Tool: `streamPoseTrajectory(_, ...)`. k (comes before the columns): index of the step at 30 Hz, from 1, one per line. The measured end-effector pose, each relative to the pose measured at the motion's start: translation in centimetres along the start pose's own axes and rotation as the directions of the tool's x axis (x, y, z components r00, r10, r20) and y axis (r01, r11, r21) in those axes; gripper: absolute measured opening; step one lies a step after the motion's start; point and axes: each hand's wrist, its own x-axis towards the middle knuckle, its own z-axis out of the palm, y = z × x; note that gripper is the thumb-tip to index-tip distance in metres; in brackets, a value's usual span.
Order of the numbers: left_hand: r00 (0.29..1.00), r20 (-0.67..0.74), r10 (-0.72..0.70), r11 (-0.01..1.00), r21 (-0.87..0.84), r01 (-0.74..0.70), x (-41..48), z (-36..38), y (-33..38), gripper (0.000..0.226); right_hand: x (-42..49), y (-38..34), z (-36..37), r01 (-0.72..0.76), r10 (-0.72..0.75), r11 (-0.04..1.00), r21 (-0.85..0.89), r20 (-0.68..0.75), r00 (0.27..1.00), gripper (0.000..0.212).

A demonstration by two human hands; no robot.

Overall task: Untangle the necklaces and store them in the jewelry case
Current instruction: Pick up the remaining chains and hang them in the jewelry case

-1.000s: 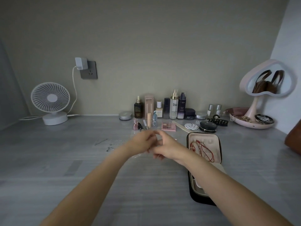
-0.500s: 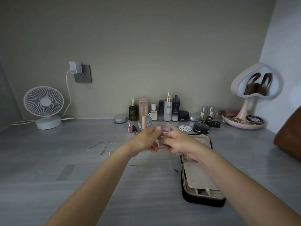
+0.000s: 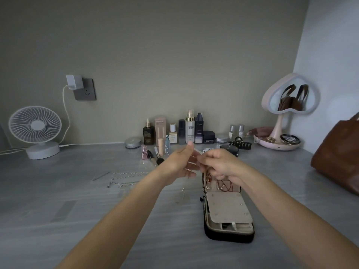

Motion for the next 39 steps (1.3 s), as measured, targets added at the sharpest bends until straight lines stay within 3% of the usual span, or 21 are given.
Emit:
streamPoseTrajectory(4, 0.997, 0.073, -0.039, 0.993, 0.114, 0.031, 0.6, 1.6, -0.9, 0.053, 0.0, -0.3, -1.7, -0.004, 0.011, 0.993, 0.115, -0.056, 0.998, 0.016)
streamPoseTrajectory(9, 0.998, 0.061, -0.028, 0.983, 0.184, 0.016, 1.6, 2.8, -0.8, 0.036, -0.2, 0.2, -4.2, -0.005, 0.035, 0.976, 0.218, -0.134, 0.99, 0.014)
streamPoseTrajectory(13, 0.998, 0.017, 0.058, 0.895, 0.443, -0.06, 2.1, 3.4, 0.2, 0.027, -0.9, 1.4, -5.7, -0.041, 0.09, 0.973, 0.229, -0.207, 0.974, 0.012)
streamPoseTrajectory(17, 0.994, 0.029, 0.103, 0.832, 0.545, -0.102, 2.8, 3.7, 0.8, 0.02, -1.7, 2.7, -6.3, -0.102, 0.167, 0.962, 0.253, -0.252, 0.953, 0.01)
streamPoseTrajectory(20, 0.993, 0.017, 0.118, 0.81, 0.577, -0.106, 3.3, 4.0, 1.1, 0.02, -2.0, 3.5, -6.2, -0.127, 0.162, 0.984, 0.125, -0.324, 0.932, 0.009)
streamPoseTrajectory(23, 0.993, 0.039, 0.112, 0.789, 0.604, -0.113, 3.7, 4.5, 1.5, 0.022, -2.3, 3.4, -6.0, -0.042, 0.05, 0.999, 0.028, -0.368, 0.928, 0.014)
streamPoseTrajectory(28, 0.991, 0.065, 0.12, 0.764, 0.631, -0.134, 4.1, 5.2, 2.2, 0.021, -2.6, 2.5, -5.6, 0.032, -0.027, 0.999, 0.023, -0.207, 0.978, 0.029)
streamPoseTrajectory(33, 0.994, 0.037, 0.107, 0.724, 0.682, -0.104, 4.2, 5.3, 1.9, 0.023, -2.1, 3.3, -5.5, 0.061, -0.075, 0.996, -0.065, -0.232, 0.97, 0.01)
streamPoseTrajectory(37, 0.996, 0.057, 0.064, 0.677, 0.731, -0.085, 4.0, 5.1, 0.5, 0.022, -1.5, 4.1, -5.9, 0.066, -0.132, 0.957, -0.283, -0.221, 0.966, 0.022)
streamPoseTrajectory(39, 0.992, 0.034, 0.12, 0.68, 0.725, -0.108, 3.9, 4.9, 0.0, 0.02, -1.0, 4.4, -5.8, 0.06, -0.158, 0.909, -0.413, -0.207, 0.966, 0.025)
